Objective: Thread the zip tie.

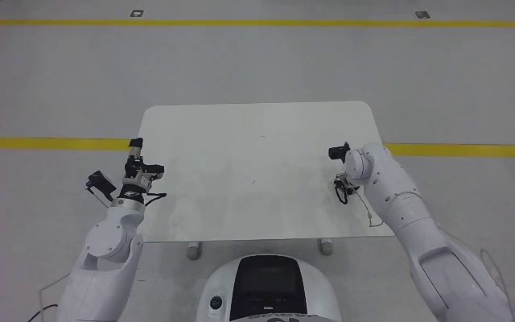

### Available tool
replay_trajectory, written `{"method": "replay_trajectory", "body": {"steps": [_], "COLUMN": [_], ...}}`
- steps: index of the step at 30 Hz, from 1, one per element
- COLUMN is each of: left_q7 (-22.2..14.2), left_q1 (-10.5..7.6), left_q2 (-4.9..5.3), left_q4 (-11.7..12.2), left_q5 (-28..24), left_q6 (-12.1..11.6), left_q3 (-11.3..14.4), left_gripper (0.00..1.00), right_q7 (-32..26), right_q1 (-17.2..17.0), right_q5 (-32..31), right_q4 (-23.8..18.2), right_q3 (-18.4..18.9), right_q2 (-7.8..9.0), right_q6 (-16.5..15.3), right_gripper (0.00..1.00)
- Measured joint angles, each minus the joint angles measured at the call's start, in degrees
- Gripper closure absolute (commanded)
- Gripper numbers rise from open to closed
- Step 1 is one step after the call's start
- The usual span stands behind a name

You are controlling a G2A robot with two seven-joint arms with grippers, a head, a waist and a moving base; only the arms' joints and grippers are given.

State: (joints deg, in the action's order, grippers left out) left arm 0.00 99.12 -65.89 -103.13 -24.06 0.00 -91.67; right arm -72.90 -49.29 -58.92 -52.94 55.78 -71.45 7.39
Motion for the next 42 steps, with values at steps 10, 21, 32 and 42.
{"method": "replay_trajectory", "body": {"steps": [10, 21, 32, 42], "left_q7": [0.0, 0.0, 0.0, 0.0], "left_q1": [0.0, 0.0, 0.0, 0.0], "left_q2": [0.0, 0.0, 0.0, 0.0], "left_q4": [0.0, 0.0, 0.0, 0.0], "left_q5": [0.0, 0.0, 0.0, 0.0], "left_q6": [0.0, 0.0, 0.0, 0.0], "left_q3": [0.0, 0.0, 0.0, 0.0], "left_gripper": [0.0, 0.0, 0.0, 0.0], "right_q7": [0.61, 0.8, -0.01, -0.1], "right_q1": [0.1, -0.44, -0.65, -0.47], "right_q5": [0.68, 0.25, 0.24, -0.42], "right_q4": [0.29, -0.92, -0.85, -0.65], "right_q3": [0.36, 0.7, 0.89, 0.95], "right_q2": [-0.16, -0.16, -0.25, -0.35], "right_q6": [-0.93, -0.93, -0.9, -0.53], "right_gripper": [0.83, 0.81, 0.8, 0.82]}}
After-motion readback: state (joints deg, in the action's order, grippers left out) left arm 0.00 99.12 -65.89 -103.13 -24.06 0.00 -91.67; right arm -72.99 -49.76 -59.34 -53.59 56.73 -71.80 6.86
